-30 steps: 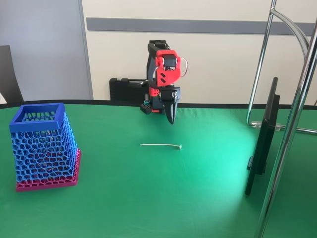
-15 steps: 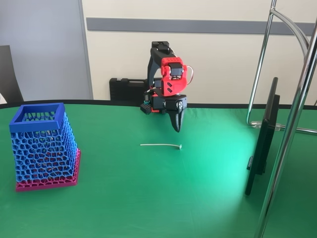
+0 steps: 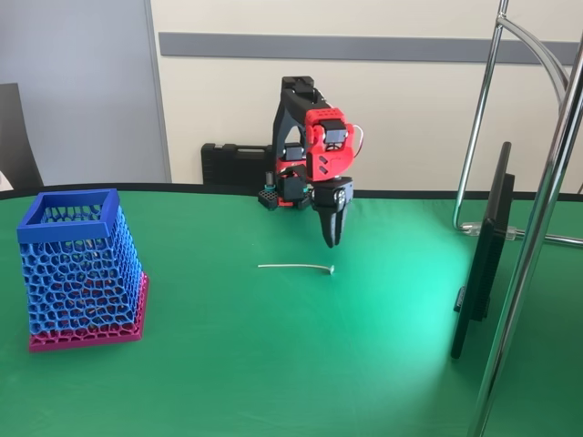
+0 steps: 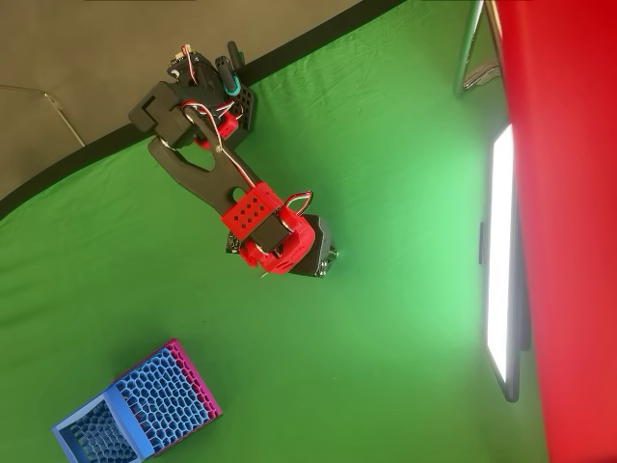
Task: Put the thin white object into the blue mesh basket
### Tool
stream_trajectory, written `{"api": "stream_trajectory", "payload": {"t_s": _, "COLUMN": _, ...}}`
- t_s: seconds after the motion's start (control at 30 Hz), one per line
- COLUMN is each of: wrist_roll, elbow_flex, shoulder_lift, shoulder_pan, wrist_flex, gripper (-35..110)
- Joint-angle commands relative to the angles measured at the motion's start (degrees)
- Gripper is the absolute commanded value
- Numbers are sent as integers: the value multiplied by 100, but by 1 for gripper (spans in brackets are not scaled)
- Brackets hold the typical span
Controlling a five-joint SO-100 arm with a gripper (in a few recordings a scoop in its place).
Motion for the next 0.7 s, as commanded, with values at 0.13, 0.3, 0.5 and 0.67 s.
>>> {"api": "stream_trajectory", "payload": {"t_s": 0.13, "wrist_roll": -132, "elbow_flex": 114, "shoulder_lift": -18, "shoulder_pan": 132, "wrist_flex": 18, "gripper": 15}}
{"api": "stream_trajectory", "payload": {"t_s": 0.3, "wrist_roll": -185, "elbow_flex": 105, "shoulder_lift": -123, "shoulder_pan": 141, "wrist_flex": 18, "gripper": 14}}
{"api": "stream_trajectory", "payload": {"t_s": 0.5, "wrist_roll": -290, "elbow_flex": -44, "shoulder_lift": -378, "shoulder_pan": 158, "wrist_flex": 0, "gripper": 15}}
{"api": "stream_trajectory", "payload": {"t_s": 0.67, "wrist_roll": -360, "elbow_flex": -185, "shoulder_lift": -589, "shoulder_pan": 167, "wrist_flex": 0, "gripper": 14}}
